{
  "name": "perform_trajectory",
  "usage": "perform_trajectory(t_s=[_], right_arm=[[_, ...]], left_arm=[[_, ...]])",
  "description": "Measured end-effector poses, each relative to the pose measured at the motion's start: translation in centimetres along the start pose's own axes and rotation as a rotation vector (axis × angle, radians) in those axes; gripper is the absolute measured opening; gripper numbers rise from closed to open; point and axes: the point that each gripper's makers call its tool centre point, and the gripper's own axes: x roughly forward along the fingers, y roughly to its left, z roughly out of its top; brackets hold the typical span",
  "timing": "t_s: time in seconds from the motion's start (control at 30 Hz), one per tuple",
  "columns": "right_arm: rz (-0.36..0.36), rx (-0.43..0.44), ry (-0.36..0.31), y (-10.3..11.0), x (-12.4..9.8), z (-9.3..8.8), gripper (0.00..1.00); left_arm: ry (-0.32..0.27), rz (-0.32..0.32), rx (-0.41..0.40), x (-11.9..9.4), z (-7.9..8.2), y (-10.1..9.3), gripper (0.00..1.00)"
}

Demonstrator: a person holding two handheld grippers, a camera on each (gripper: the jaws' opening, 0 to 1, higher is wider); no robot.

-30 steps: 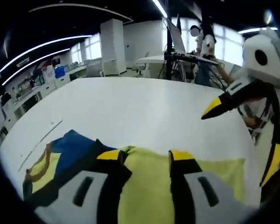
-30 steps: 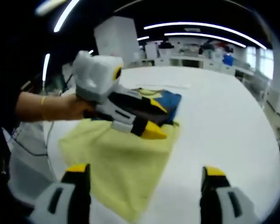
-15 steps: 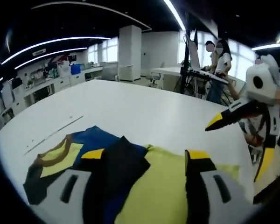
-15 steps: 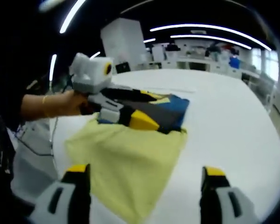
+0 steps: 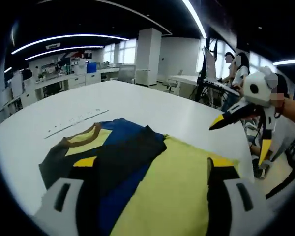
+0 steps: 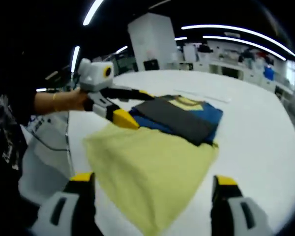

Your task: Fold the garment on the visible template until the final outline fits inside the template.

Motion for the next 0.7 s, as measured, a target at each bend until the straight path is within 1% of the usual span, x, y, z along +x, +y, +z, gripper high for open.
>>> perform_trajectory(t_s=[0.1, 0.2, 0.33, 0.4, 0.53, 0.67, 0.7], right_arm=[[0.019, -0.014, 0.016, 0.6, 0.0, -0.4, 0.99], [0.023, -0.033, 0.042, 0.7, 0.0, -1.0, 0.99], [0.036, -0.064, 0.072, 1.2, 0.1, -1.8, 0.97], [0.042, -0.082, 0.097, 1.4, 0.0, -2.3, 0.96], [0.041, -0.118, 0.124, 1.7, -0.1, -3.0, 0.95], [0.045, -0.139, 0.135, 2.2, -0.3, -3.6, 0.93], [0.044, -0.141, 0.137, 2.3, -0.4, -3.7, 0.92]], left_arm=[[0.005, 0.002, 0.009, -1.7, -0.5, 0.2, 0.93], [0.008, 0.000, 0.011, -3.3, -1.1, -0.2, 0.96], [0.054, -0.019, 0.041, -5.4, -2.8, -1.1, 0.97], [0.060, -0.024, 0.048, -6.2, -3.3, -1.3, 0.97], [0.078, -0.031, 0.028, -7.9, -4.9, -2.3, 0.98], [0.096, -0.021, 0.014, -9.0, -6.1, -2.9, 0.98], [0.104, -0.020, 0.008, -9.4, -6.7, -2.9, 0.98]])
